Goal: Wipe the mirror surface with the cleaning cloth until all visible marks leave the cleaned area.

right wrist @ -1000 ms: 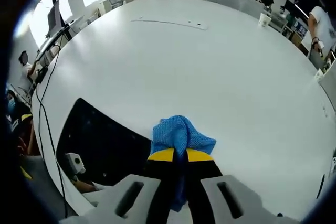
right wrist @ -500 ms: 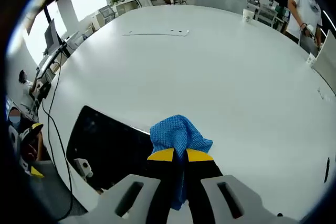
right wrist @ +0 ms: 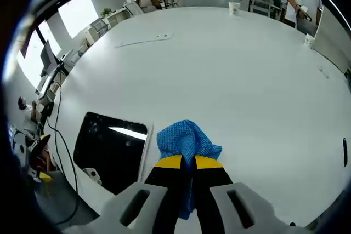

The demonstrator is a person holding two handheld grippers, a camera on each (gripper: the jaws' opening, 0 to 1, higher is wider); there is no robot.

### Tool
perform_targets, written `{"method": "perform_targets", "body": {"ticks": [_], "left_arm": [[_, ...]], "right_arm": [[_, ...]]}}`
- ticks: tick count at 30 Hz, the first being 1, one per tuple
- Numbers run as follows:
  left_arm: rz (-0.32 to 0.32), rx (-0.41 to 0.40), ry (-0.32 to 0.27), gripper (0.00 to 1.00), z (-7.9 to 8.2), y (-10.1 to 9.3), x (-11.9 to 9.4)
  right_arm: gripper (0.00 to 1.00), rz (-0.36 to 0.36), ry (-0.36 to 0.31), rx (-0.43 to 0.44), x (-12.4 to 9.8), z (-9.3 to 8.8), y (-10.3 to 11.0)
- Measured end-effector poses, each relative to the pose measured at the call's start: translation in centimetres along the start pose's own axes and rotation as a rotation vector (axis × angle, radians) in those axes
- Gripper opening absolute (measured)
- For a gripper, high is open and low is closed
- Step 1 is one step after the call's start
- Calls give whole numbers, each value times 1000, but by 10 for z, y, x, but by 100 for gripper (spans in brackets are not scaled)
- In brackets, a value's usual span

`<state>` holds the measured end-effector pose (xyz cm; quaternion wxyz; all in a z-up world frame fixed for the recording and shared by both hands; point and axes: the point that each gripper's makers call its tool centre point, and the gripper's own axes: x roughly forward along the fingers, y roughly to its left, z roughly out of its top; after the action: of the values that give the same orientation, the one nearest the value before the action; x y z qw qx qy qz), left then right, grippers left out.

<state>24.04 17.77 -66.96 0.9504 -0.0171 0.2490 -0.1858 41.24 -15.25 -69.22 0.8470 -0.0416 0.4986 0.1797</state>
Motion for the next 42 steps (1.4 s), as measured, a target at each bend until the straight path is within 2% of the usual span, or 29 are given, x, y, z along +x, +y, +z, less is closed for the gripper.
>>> {"method": "perform_targets", "body": {"ticks": [7,16,17,18,20,22,28,30,32,33,35,37,38,39,40,42], "left_arm": [[8,0,0,99,0,1,0],[19,-4,13,99,-1,0,0],[21,-3,15,99,-2,0,0],[24,-3,16,99,-2,1,0],[30,-8,10,99,-1,2,0],[34,-11,8,99,-1,3,-1],[38,-16,7,99,-1,5,-1],[38,-27,0,99,0,5,-2],[43,-29,-1,99,0,6,-2],[44,-30,-2,99,0,6,-2],[45,-24,-4,99,1,6,-2],[43,-18,-6,99,2,6,-3],[44,-8,-4,99,2,5,-3],[46,-4,-4,99,2,6,-3],[48,-8,-6,99,3,5,-3],[49,-20,-5,99,2,6,-4]], "right_arm": [[1,1,20,6,11,-12,2],[1,-28,81,28,38,-41,13],[0,-22,77,-48,35,-39,12],[0,-65,69,34,35,-38,12],[0,-53,81,-16,40,-37,9],[0,-28,81,30,45,-35,4],[1,22,73,-1,45,-35,4],[2,43,48,-62,42,-34,6],[7,46,-11,-110,37,-28,7],[13,47,-19,-122,36,-27,7],[31,76,-93,-174,28,-19,10],[45,97,-143,-193,20,-14,10],[47,127,-167,-202,15,-11,13],[50,185,-237,-207,6,-5,20],[56,176,-247,-194,1,-6,16],[65,213,-315,-192,-13,-8,17]]}}
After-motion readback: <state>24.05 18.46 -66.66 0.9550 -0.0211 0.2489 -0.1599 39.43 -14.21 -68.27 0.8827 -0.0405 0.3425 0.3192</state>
